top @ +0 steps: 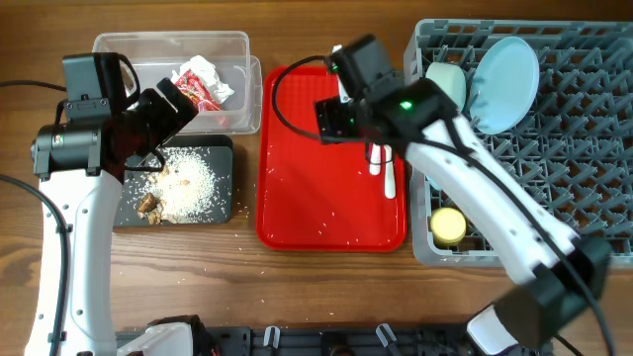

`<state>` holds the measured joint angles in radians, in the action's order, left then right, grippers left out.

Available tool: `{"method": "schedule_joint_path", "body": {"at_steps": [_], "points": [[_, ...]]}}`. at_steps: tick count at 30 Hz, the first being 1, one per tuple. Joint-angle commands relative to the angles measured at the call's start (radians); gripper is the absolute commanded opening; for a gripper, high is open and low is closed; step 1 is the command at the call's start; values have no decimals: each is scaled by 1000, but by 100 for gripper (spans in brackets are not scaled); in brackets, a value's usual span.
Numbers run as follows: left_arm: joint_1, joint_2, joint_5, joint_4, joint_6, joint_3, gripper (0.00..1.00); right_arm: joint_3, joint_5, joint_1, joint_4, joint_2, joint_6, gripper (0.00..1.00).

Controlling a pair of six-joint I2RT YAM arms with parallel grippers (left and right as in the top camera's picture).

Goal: Sort waste into correct bins and load items into the dishwasher rack
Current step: 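Reach right gripper to the red tray and grasp the white fork and spoon, then carry the fork and spoon with right gripper and insert them in rack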

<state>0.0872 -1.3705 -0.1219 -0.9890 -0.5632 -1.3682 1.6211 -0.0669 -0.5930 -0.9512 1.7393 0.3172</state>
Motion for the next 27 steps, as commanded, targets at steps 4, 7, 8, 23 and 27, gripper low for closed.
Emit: {"method": "schedule_joint_path", "body": {"at_steps": [4,7,8,23,27], "points": [[6,0,-8,0,-3,-6,100,-25,-143,23,-97,243,369,69],[6,0,-8,0,-2,-6,100,-25,-117,67,-108,312,384,68],[6,0,-8,0,-3,-6,100,-26,-106,82,-107,322,376,68],[6,0,-8,0,-3,-6,100,-27,-94,174,-71,423,336,56],[6,0,-8,0,-3,-6,100,-39,-93,175,-61,436,336,52]]}}
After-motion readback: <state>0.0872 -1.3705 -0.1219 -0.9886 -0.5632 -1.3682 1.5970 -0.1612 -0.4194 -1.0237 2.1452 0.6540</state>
